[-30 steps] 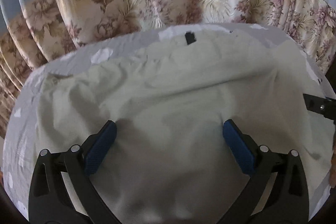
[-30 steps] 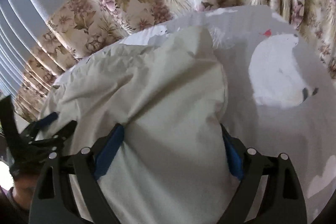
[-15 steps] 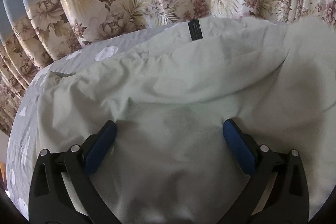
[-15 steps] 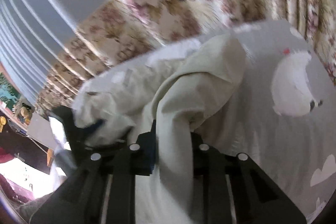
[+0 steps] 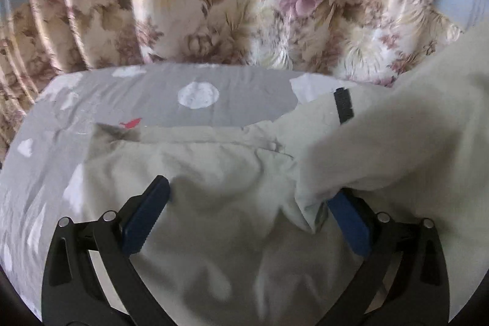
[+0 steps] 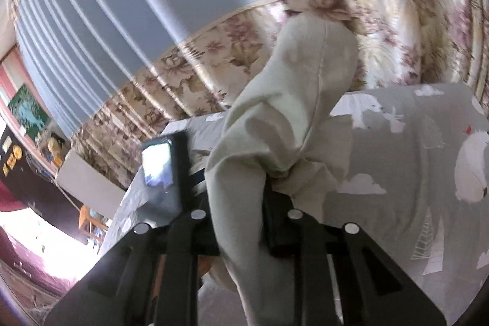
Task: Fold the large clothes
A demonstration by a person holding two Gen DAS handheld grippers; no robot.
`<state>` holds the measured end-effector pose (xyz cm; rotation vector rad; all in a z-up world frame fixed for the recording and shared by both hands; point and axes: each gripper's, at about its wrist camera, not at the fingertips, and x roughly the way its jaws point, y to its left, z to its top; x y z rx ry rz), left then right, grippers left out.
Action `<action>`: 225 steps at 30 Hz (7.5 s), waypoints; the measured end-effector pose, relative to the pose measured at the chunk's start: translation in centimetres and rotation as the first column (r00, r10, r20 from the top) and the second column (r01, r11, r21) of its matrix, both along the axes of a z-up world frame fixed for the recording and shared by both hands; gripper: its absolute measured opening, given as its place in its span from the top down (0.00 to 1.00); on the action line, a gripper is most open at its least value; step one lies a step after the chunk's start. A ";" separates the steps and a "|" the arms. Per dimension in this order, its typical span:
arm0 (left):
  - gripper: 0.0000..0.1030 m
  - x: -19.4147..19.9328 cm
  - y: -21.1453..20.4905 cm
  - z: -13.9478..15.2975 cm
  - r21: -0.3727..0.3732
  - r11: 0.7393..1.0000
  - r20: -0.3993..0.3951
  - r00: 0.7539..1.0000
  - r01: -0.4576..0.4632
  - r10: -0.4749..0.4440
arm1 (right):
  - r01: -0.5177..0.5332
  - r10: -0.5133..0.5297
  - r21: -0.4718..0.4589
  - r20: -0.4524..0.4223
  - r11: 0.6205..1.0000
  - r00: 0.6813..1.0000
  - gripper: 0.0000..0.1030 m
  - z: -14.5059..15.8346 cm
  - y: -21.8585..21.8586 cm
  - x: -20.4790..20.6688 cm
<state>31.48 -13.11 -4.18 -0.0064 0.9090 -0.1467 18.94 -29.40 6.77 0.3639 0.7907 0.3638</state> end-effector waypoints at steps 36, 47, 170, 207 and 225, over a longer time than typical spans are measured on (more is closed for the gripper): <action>0.03 -13.7 15.4 9.8 -0.158 0.987 0.179 0.983 -0.010 0.039 | 0.185 -0.105 -0.169 0.396 0.968 0.912 0.13 7.9 8.6 -8.7; 0.03 -9.7 -5.2 9.9 0.016 0.979 0.098 0.974 0.202 -0.202 | 0.395 -0.363 -0.269 0.161 0.878 0.918 0.12 -1.5 -10.4 -8.5; 0.41 -5.8 15.1 -4.1 -0.040 0.998 0.012 0.999 -0.042 0.043 | -0.071 0.072 -0.059 0.003 0.996 0.997 0.73 -12.1 7.3 5.0; 0.03 -18.7 12.6 0.5 -0.012 0.997 0.298 0.952 -0.075 0.076 | 0.271 -0.189 -0.352 0.249 0.896 0.950 0.02 -6.6 -3.9 -14.0; 0.03 -31.7 15.2 1.5 0.006 0.986 0.636 0.761 -0.166 0.124 | 0.382 -0.146 -0.379 0.522 0.843 0.840 0.02 -6.2 5.3 -23.6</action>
